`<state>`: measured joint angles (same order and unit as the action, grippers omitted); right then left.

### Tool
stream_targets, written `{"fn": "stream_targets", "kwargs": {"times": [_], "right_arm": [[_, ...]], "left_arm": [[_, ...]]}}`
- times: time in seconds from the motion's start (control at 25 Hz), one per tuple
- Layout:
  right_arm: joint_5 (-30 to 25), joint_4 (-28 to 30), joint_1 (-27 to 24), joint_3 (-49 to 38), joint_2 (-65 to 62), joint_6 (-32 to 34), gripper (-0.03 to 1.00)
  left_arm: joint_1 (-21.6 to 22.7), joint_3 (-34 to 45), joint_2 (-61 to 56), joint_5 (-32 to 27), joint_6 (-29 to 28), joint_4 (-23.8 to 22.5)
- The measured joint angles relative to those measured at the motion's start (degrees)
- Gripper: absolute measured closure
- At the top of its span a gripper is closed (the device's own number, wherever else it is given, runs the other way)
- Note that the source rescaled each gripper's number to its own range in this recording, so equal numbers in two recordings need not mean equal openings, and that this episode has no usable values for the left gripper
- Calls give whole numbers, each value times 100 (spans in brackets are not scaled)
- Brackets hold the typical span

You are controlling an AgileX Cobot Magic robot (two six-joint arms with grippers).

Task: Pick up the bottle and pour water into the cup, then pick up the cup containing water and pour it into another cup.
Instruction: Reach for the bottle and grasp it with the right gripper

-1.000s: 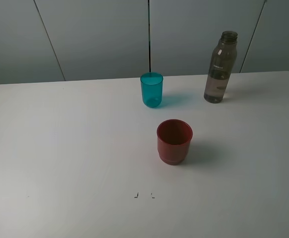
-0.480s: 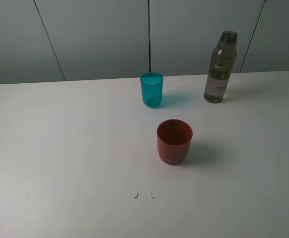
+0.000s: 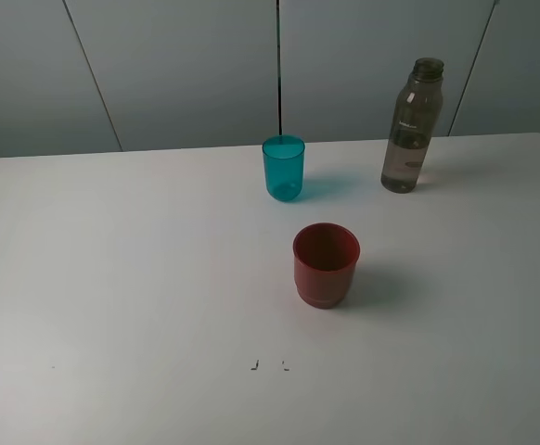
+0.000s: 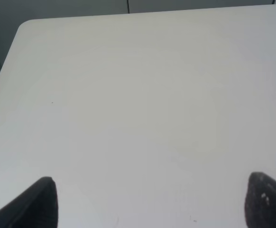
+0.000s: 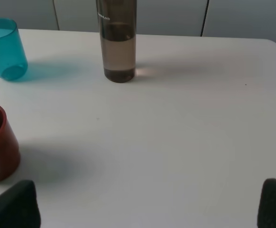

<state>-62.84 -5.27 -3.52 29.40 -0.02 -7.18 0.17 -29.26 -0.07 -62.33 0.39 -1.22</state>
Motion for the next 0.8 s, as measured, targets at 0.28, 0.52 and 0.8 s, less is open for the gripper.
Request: {"fn": "stream_targets", "kwargs": {"times": [0.28, 0.52, 0.8], "right_arm": [[0, 0, 0, 0, 0, 0, -3], [0, 0, 0, 0, 0, 0, -3], [0, 0, 0, 0, 0, 0, -3]], "left_arm": [[0, 0, 0, 0, 0, 0], [0, 0, 0, 0, 0, 0], [0, 0, 0, 0, 0, 0]]}}
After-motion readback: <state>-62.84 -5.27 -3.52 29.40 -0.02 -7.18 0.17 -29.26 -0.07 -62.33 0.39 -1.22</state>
